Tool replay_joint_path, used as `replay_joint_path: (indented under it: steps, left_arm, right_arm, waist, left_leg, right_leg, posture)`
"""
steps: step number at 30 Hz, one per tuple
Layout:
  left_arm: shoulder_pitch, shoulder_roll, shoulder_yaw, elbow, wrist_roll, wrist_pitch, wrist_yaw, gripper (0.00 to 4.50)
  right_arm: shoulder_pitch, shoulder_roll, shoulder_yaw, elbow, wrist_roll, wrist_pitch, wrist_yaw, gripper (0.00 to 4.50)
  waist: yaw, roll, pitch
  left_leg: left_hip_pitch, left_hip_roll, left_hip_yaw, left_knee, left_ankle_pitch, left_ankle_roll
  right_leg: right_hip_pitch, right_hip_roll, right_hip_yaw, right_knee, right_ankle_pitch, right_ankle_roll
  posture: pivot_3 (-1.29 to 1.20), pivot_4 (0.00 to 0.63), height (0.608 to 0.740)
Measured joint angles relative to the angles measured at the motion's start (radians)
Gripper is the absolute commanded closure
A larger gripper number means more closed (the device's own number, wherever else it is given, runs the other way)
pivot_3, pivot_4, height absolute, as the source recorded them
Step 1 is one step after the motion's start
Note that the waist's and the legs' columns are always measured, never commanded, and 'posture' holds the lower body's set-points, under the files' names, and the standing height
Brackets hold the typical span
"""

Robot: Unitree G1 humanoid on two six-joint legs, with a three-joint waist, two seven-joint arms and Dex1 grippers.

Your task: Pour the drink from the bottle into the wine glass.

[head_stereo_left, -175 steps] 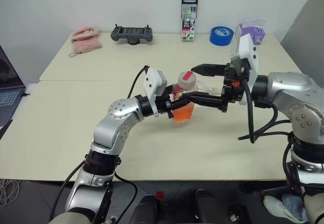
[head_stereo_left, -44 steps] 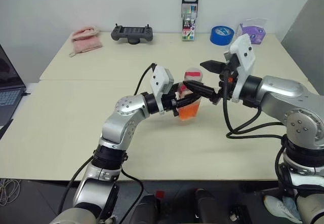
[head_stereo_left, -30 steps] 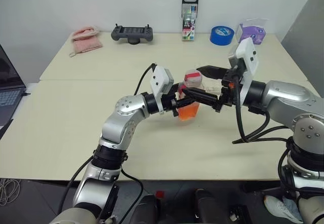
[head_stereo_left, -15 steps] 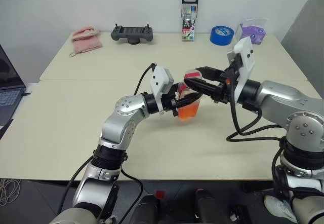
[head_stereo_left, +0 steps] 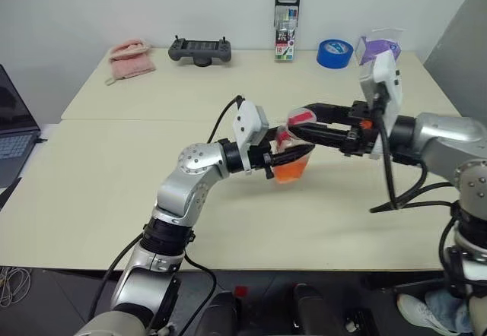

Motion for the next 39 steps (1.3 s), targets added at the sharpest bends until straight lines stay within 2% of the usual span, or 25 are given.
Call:
replay_joint_path:
  steps: [4, 8, 22, 24, 27, 32, 35, 37, 39]
  left_arm:
    - [-0.022, 0.0, 0.003, 0.007, 0.0, 0.001, 0.011, 2.77]
    - [-0.031, 0.0, 0.004, 0.005, -0.007, 0.001, 0.012, 2.77]
    - [0.002, 0.018, 0.01, 0.036, -0.003, 0.023, 0.018, 2.77]
    - [0.001, 0.015, 0.01, 0.037, -0.003, 0.023, 0.018, 2.77]
    - [-0.001, 0.016, 0.012, 0.038, -0.003, 0.023, 0.019, 2.77]
    - [-0.003, 0.029, 0.04, 0.039, -0.003, 0.022, 0.021, 2.77]
    - [-0.007, 0.025, 0.045, 0.043, -0.003, 0.022, 0.022, 2.77]
    - [-0.012, 0.021, 0.045, 0.046, -0.003, 0.022, 0.021, 2.77]
    - [-0.021, 0.014, 0.044, 0.048, -0.002, 0.02, 0.019, 2.77]
  right_arm:
    - [-0.069, -0.019, 0.052, 0.14, -0.045, -0.088, 0.155, 2.69]
    - [-0.1, -0.019, 0.058, 0.21, -0.047, -0.109, 0.233, 2.69]
    - [-0.068, -0.037, -0.011, 0.226, -0.038, -0.19, 0.329, 2.79]
    - [-0.068, -0.037, -0.023, 0.241, -0.055, -0.202, 0.302, 2.79]
    - [-0.027, -0.039, -0.109, 0.263, -0.133, -0.22, 0.137, 2.79]
    - [0.288, 0.057, -0.296, 0.236, -0.233, -0.198, -0.201, 2.79]
    - [0.452, 0.122, -0.287, 0.206, -0.287, -0.17, -0.314, 2.79]
    - [0.511, 0.158, -0.254, 0.197, -0.338, -0.187, -0.365, 2.79]
    - [0.534, 0.201, -0.214, 0.228, -0.404, -0.217, -0.429, 2.04]
  waist:
    - [-0.003, 0.0, 0.0]
    - [-0.001, 0.0, 0.0]
    - [0.0, 0.0, 0.0]
    - [0.0, 0.0, 0.0]
    - [0.003, -0.001, -0.001]
    - [0.017, -0.002, -0.001]
    - [0.02, -0.001, -0.001]
    - [0.014, -0.001, -0.001]
    - [0.007, -0.001, -0.001]
  left_leg:
    - [0.003, 0.001, 0.003, -0.001, 0.0, 0.0]
    - [0.003, 0.002, 0.003, -0.001, 0.0, 0.0]
    - [0.003, 0.002, 0.003, -0.001, 0.0, 0.0]
    - [0.003, 0.002, 0.003, -0.001, 0.0, 0.0]
    - [0.002, 0.002, 0.003, -0.001, 0.0, 0.0]
    - [0.001, 0.002, 0.002, -0.001, 0.0, 0.0]
    - [0.002, 0.002, 0.005, -0.001, 0.0, 0.0]
    - [0.003, 0.001, 0.007, -0.001, 0.0, 0.0]
    - [0.005, 0.001, 0.007, -0.001, 0.0, 0.001]
  right_leg:
    - [0.0, 0.002, 0.002, 0.0, 0.0, 0.0]
    - [0.0, 0.001, 0.002, 0.0, 0.0, 0.0]
    - [0.0, -0.001, 0.003, 0.001, 0.0, 0.0]
    - [0.0, -0.001, 0.003, 0.001, 0.0, 0.0]
    - [0.001, -0.001, 0.003, 0.0, 0.0, 0.0]
    - [0.0, -0.001, 0.003, 0.001, 0.0, 0.0]
    - [-0.001, -0.001, 0.006, 0.002, 0.0, 0.0]
    - [0.0, 0.0, 0.006, 0.001, 0.0, 0.0]
    - [0.001, 0.0, 0.006, 0.001, 0.0, 0.0]
  posture:
    - [0.0, 0.15, 0.74]
    - [0.0, 0.15, 0.74]
    - [0.0, 0.15, 0.74]
    - [0.0, 0.15, 0.74]
    - [0.0, 0.15, 0.74]
    - [0.0, 0.15, 0.74]
    - [0.0, 0.15, 0.74]
    - [0.0, 0.15, 0.74]
    - [0.0, 0.15, 0.74]
